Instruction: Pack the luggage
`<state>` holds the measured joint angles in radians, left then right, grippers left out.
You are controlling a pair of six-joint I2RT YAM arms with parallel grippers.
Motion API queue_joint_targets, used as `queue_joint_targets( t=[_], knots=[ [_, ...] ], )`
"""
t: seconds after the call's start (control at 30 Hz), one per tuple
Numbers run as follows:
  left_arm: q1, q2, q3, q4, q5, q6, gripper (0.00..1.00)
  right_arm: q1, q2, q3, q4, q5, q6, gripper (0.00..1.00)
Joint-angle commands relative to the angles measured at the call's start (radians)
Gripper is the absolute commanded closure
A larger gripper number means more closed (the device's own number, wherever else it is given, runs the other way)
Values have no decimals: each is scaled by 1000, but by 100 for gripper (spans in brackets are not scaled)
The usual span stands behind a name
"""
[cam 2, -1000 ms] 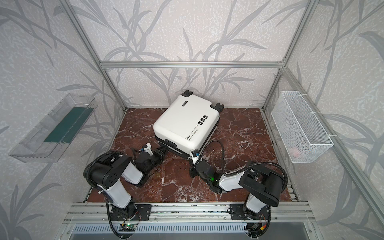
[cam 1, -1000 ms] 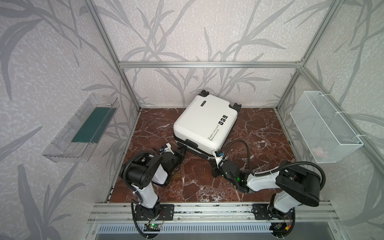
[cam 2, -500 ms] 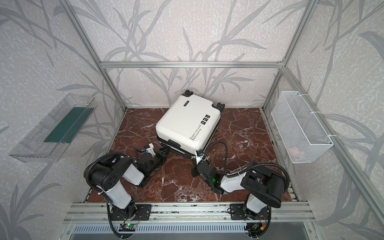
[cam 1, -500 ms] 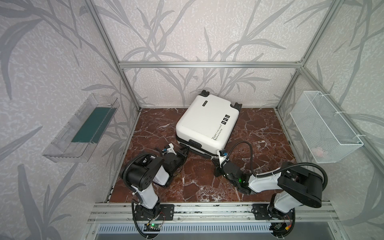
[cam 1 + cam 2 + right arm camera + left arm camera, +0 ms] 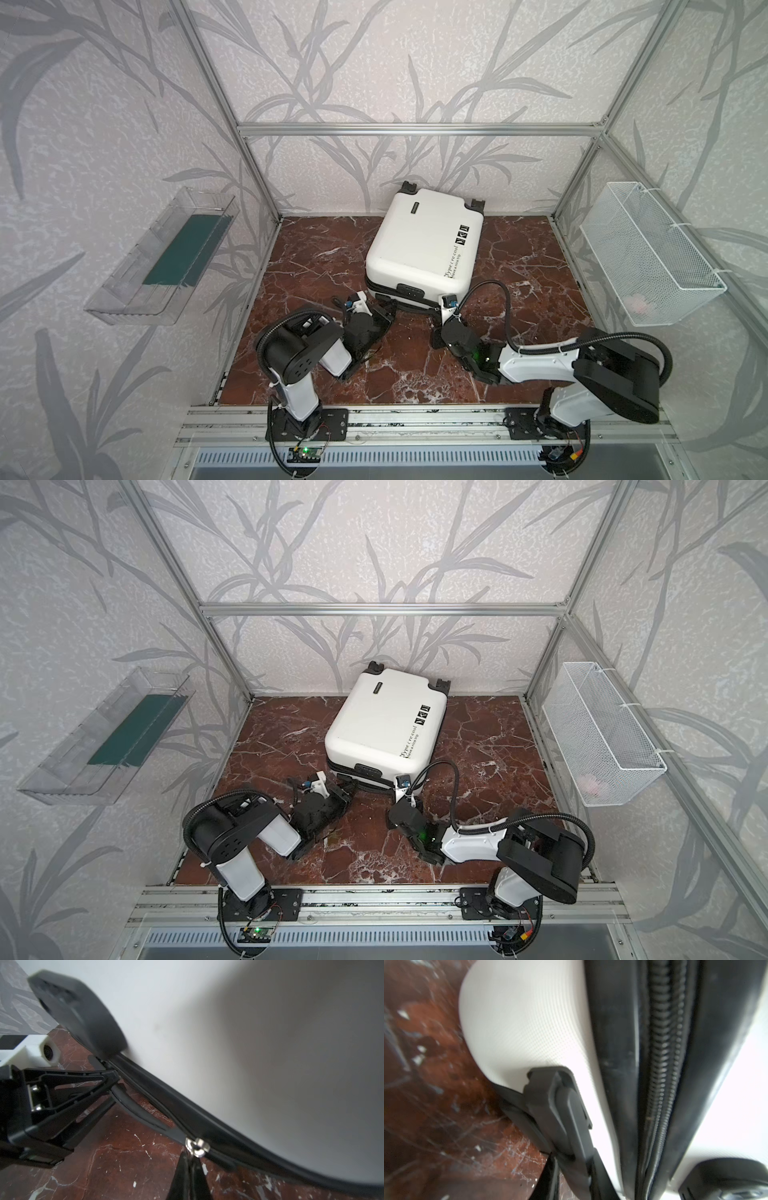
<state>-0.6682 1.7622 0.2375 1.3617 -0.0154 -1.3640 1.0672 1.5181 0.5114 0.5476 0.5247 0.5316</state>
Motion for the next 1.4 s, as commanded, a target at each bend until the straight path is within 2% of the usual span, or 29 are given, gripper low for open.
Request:
queue_joint_targets(
  t=[0.0,0.13,0.37,0.4,0.53,0.6,0.9,1.0,1.1,1.2,1.27,1.37],
  knots=[
    [-80,19,60,51,130,105,100,62,43,64,-3,-116,-34,100],
    [-114,30,73,52,115,106,100,58,81,89,15,-97,-63,100],
    [-130,16,54,52,96,116,100,-20,16,-30,88,-88,-35,100],
    [-130,9,44,51,92,120,96,-35,0,-43,83,-89,-35,100],
    [-129,-23,3,50,80,129,69,-98,-54,-86,63,-102,-34,100],
    [-129,-39,-20,51,74,131,61,-122,-69,-100,57,-107,-38,100],
    [-129,-162,-85,-42,63,177,38,-265,-112,-157,52,-169,-41,100],
    [-128,-264,-81,-168,48,222,33,-319,-129,-173,46,-188,-38,100],
    [-128,-426,-59,-372,1,313,27,-375,-153,-193,35,-205,-32,100],
    [-125,-649,22,-735,-65,460,16,-430,-184,-212,18,-217,-29,100],
    [-123,-771,107,-1014,-170,528,10,-466,-202,-224,9,-235,-22,100],
    [-62,-860,175,-1173,-207,600,4,-502,-214,-225,-4,-252,-29,100]
  ],
)
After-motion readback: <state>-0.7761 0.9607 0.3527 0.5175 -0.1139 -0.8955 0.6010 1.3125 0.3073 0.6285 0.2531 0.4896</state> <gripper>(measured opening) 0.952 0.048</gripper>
